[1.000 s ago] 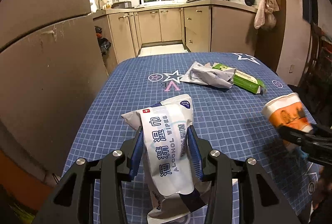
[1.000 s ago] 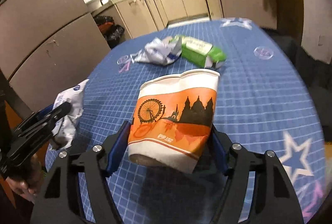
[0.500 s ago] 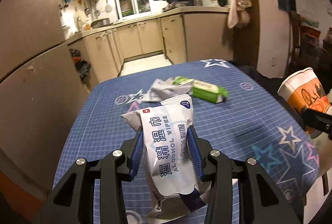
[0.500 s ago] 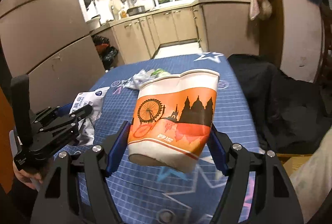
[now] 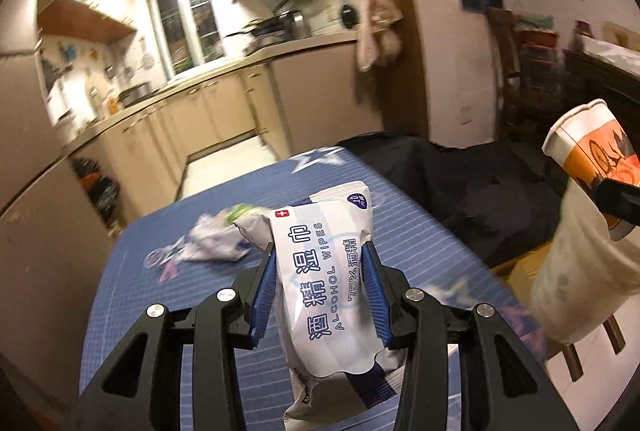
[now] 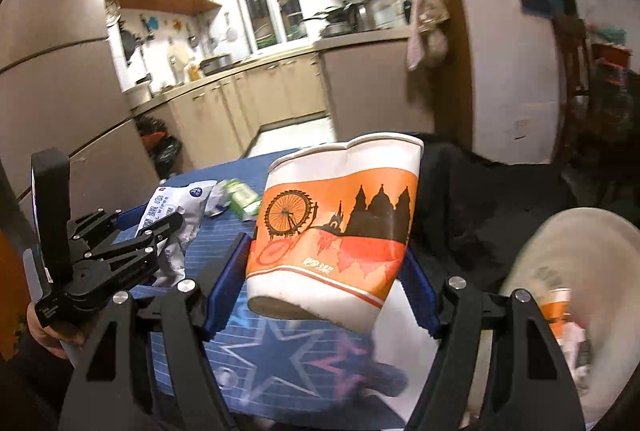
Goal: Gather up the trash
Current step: 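Carry the wipes pack and paper cup in both grippers to the bucket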
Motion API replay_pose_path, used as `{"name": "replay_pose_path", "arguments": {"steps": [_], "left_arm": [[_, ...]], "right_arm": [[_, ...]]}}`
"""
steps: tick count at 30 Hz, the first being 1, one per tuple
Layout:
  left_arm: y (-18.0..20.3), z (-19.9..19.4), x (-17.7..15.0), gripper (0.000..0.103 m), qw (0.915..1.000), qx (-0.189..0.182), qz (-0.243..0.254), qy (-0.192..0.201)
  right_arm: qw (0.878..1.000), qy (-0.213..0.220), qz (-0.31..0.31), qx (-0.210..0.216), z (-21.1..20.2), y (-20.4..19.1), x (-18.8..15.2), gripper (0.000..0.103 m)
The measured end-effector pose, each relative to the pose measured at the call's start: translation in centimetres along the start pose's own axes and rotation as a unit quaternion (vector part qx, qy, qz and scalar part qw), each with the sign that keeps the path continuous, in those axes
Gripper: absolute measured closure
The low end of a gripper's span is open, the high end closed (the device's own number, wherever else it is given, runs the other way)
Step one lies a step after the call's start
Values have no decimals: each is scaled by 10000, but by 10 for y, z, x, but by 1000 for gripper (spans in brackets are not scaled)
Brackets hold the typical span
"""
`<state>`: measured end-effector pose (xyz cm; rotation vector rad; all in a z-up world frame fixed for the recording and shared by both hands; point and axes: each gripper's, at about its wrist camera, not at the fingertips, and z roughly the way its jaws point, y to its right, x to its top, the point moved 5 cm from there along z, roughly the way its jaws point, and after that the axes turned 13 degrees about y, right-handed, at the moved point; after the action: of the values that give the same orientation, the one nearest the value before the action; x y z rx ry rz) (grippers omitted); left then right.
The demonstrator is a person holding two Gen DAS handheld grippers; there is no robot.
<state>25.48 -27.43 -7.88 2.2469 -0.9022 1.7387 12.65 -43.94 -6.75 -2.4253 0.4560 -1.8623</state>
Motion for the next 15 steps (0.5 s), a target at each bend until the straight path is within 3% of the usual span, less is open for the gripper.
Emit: {"name": "replay_pose_path", "arguments": {"steps": [8, 15], "left_arm": [[104, 5, 38, 60, 9951, -845, 414, 292], [203, 17, 67, 60, 9801, -1853, 615, 370]], "right_arm": [[9955, 172, -5, -937, -52, 88, 8, 35], [9821, 214, -88, -1867, -99, 159, 7, 35]]}}
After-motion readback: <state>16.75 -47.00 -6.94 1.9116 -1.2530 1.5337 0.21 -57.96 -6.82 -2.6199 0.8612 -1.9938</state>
